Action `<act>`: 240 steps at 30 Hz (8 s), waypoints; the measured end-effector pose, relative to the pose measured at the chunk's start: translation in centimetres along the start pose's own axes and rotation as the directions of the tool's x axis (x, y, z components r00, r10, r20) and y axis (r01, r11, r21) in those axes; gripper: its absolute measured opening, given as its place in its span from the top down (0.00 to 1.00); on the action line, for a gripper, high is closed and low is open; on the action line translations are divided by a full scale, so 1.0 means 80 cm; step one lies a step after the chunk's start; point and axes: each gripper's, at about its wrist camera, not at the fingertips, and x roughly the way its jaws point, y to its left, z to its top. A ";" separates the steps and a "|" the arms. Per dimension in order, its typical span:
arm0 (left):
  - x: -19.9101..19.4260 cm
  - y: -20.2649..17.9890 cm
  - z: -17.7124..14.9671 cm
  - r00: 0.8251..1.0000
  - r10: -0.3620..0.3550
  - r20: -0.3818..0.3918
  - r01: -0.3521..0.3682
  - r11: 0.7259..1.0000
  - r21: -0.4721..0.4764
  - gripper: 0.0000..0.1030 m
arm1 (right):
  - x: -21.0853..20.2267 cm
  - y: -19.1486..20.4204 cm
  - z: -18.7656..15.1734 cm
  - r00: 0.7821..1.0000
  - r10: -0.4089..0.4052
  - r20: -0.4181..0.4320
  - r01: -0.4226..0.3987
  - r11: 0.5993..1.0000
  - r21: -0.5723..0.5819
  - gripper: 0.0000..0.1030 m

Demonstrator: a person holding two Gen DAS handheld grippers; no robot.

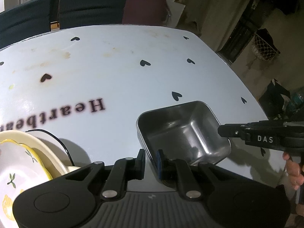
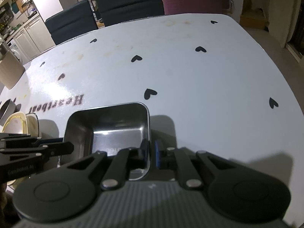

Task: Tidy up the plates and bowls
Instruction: 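Lower the second steel tray onto the table and open both tools, then move the left tool to the small round steel bowl while the right tool reaches it too, then close the left tool on the round bowl rim while the right tool closes on it, then lift and carry the round steel bowl with both tools toward the cream bowl, then lower the round steel bowl into a steel tray with both tools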

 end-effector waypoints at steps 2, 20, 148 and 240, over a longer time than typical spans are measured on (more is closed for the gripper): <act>-0.003 -0.001 0.001 1.000 0.000 0.002 0.000 1.000 0.002 0.86 | -0.005 0.000 0.000 1.000 0.009 0.007 -0.009 1.000 -0.002 0.89; -0.070 0.014 -0.007 0.992 0.026 0.127 -0.028 1.000 0.014 0.00 | -0.062 0.000 -0.022 0.993 -0.048 0.110 0.047 0.999 0.008 0.18; -0.105 0.078 -0.006 0.979 -0.017 0.204 0.084 0.942 -0.325 0.89 | -0.079 0.080 0.017 0.924 0.246 0.292 -0.258 0.966 0.005 0.89; -0.004 0.038 0.022 0.998 0.027 0.065 -0.016 0.988 -0.156 0.77 | -0.007 0.055 0.025 0.992 0.076 0.097 -0.076 0.997 0.004 0.79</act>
